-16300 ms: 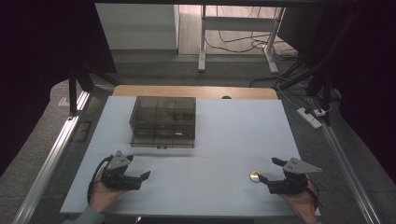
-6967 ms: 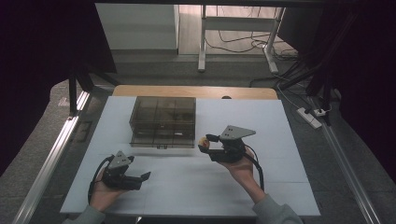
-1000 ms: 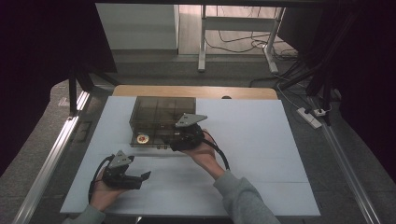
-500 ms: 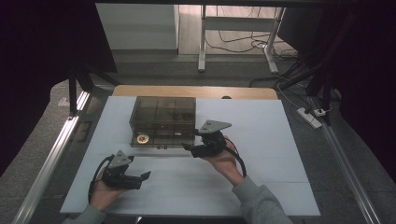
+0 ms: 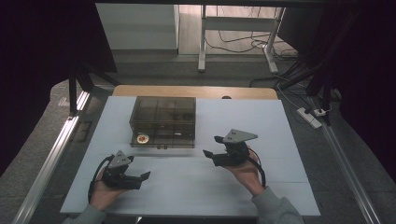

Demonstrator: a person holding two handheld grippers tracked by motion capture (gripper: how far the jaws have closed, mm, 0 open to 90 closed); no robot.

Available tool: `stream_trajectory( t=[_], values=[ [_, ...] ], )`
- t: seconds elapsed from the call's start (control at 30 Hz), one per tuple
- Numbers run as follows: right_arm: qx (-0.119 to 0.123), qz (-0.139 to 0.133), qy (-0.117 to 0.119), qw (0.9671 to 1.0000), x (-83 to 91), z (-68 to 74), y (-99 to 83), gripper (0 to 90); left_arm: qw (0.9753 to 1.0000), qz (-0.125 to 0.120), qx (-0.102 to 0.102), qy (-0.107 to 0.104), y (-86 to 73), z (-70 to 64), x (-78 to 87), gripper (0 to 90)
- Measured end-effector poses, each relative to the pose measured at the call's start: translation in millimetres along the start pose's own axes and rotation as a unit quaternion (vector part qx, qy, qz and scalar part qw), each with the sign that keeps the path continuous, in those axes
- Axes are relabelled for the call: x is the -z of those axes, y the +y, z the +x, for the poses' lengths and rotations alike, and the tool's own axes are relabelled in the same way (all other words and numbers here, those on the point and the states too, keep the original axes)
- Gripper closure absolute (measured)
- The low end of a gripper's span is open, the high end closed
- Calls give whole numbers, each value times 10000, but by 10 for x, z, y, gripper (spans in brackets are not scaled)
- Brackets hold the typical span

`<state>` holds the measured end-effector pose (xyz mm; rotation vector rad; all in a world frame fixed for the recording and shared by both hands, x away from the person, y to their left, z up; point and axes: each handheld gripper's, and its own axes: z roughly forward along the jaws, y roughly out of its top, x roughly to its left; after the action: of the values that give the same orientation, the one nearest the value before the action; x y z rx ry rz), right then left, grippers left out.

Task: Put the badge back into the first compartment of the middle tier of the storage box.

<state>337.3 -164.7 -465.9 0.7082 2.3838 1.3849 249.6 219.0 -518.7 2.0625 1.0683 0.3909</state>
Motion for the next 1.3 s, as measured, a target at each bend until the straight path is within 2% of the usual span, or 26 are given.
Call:
stream_trajectory(
  t=[0.17,0.53,0.7,0.97,1.1,1.3],
  values=[
    [-83,47,-186,9998,212,-83,-209,294,10000,-6,0,-16,-8,3,4,102],
    [-280,-54,-397,9988,704,-222,-646,270,10000,-23,-37,-42,-18,-14,17,103],
    [-428,61,-585,9974,865,-288,-841,267,10000,-18,-42,-37,-15,-13,14,103],
    [-533,116,-679,9962,1049,-408,-1080,254,10000,-30,-31,-19,-14,-11,14,103],
    [-493,167,-755,9958,1086,-450,-1112,254,10000,-22,-38,-13,-10,-11,9,103],
    [-397,156,-687,9967,1064,-449,-1110,254,10000,-28,-29,-10,-8,-8,8,103]
  ],
)
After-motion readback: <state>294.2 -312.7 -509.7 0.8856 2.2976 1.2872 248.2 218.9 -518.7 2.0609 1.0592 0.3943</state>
